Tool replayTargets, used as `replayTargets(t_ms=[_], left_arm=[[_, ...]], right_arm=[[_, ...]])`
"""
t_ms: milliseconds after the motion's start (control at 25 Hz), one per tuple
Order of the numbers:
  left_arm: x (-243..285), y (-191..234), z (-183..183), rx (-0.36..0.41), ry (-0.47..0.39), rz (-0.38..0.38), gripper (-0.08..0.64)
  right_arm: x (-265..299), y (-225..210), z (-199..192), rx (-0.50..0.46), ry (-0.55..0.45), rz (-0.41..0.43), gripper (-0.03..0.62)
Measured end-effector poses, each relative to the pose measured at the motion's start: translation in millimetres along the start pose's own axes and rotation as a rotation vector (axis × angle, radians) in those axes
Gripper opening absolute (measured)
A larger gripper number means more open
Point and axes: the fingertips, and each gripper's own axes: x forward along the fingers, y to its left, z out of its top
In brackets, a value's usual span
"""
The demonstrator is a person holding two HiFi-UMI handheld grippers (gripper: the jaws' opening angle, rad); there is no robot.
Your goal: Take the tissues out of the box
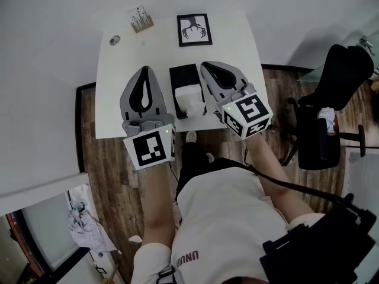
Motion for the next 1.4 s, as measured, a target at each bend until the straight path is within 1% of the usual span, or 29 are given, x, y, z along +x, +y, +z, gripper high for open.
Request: replayTargets(t_ms=[320, 520, 640, 760, 880, 960, 1040, 1160, 1280, 1400], left_arm=[[25, 1, -26, -0.026, 0.04, -0.039, 0.012], [38, -3, -39, -0.071, 0.066, -0.052, 0.012], [43, -3, -43, -0.119, 0.081, -0.047, 0.012], [47, -2, -48, -0.124, 0.089, -0.051, 0.012], [48, -2, -53, -0.128, 0.097, -0.057, 0.012], [49, -3, -56, -0.13, 0.104, -0.062, 0.012], [49, -4, -59, -0.136, 0.111, -0.065, 0.012], [50, -4, -65, -0.132, 0.121, -0.073, 0.012], [51, -4, -71, -0.08, 0.121, -0.094, 0.012], [52, -6, -72, -0.11, 0.124, -0.092, 0.012]], right_arm=[[21, -5, -26, 0.012, 0.079, 0.048, 0.021], [29, -6, -45, 0.018, 0.134, 0.082, 0.021], [31, -6, -53, 0.024, 0.156, 0.09, 0.021], [33, -6, -60, 0.03, 0.17, 0.097, 0.023], [35, -2, -67, 0.037, 0.192, 0.118, 0.045], [36, 2, -74, 0.039, 0.216, 0.141, 0.097], [36, 5, -80, 0.035, 0.239, 0.153, 0.115], [37, 5, -89, 0.036, 0.265, 0.155, 0.129], [37, 6, -97, 0.037, 0.287, 0.164, 0.143], [36, 7, -103, 0.039, 0.304, 0.176, 0.16]])
